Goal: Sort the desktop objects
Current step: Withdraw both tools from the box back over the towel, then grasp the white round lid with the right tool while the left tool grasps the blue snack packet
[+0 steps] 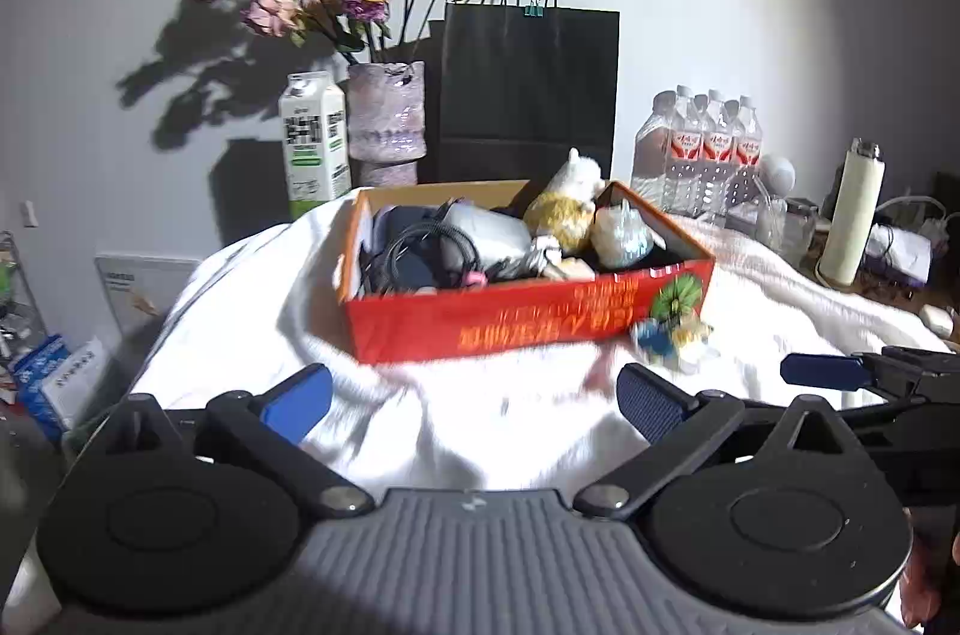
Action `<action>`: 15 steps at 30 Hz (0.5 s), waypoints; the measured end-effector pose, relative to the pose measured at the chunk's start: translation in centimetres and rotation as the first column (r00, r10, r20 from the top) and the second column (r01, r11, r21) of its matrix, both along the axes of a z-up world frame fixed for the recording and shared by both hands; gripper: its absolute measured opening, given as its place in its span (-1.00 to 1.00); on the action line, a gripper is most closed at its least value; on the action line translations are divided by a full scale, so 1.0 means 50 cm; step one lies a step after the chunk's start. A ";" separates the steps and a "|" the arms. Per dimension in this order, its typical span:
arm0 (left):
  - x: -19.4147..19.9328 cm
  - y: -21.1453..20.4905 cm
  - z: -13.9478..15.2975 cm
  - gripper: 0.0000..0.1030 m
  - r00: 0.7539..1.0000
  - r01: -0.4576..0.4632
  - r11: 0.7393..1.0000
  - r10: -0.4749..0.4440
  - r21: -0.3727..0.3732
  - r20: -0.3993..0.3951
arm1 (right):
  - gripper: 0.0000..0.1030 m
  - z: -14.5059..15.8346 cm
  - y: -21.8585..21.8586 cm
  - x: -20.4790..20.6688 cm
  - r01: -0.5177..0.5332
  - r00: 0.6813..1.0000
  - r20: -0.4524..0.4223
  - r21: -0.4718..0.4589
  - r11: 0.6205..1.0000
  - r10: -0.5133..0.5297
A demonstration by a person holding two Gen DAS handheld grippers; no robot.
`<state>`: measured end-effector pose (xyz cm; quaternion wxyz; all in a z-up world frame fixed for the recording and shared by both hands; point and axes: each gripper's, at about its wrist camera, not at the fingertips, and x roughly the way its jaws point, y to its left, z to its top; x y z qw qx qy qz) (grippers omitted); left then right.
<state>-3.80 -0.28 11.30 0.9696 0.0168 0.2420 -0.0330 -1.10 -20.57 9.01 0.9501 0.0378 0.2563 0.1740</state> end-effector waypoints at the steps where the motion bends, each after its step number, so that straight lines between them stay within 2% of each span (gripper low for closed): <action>1: -0.019 -0.004 -0.007 1.00 1.000 -0.002 1.000 0.002 -0.002 0.002 | 0.66 -0.009 0.002 -0.019 0.003 1.000 -0.003 0.000 1.000 -0.003; 4: -0.061 -0.009 -0.037 1.00 1.000 0.030 1.000 -0.030 0.001 0.008 | 0.66 -0.038 0.004 -0.074 0.018 1.000 0.012 -0.007 1.000 -0.018; 7: -0.073 -0.010 -0.075 1.00 0.999 0.037 0.998 -0.036 0.052 -0.026 | 0.66 -0.074 -0.003 -0.119 0.017 0.999 0.030 -0.038 0.999 -0.016; 10: -0.070 -0.003 -0.098 1.00 0.997 0.051 0.999 -0.049 0.020 -0.054 | 0.64 -0.104 -0.010 -0.146 0.039 0.999 0.020 -0.097 0.995 -0.038; 13: -0.063 -0.012 -0.109 1.00 0.996 0.065 0.998 -0.065 -0.010 -0.054 | 0.58 -0.117 -0.025 -0.142 0.050 0.999 0.009 -0.086 0.995 -0.050; 15: -0.048 -0.025 -0.112 1.00 0.996 0.085 0.996 -0.085 -0.006 -0.037 | 0.43 -0.116 -0.036 -0.127 0.071 0.997 0.009 -0.067 0.995 -0.070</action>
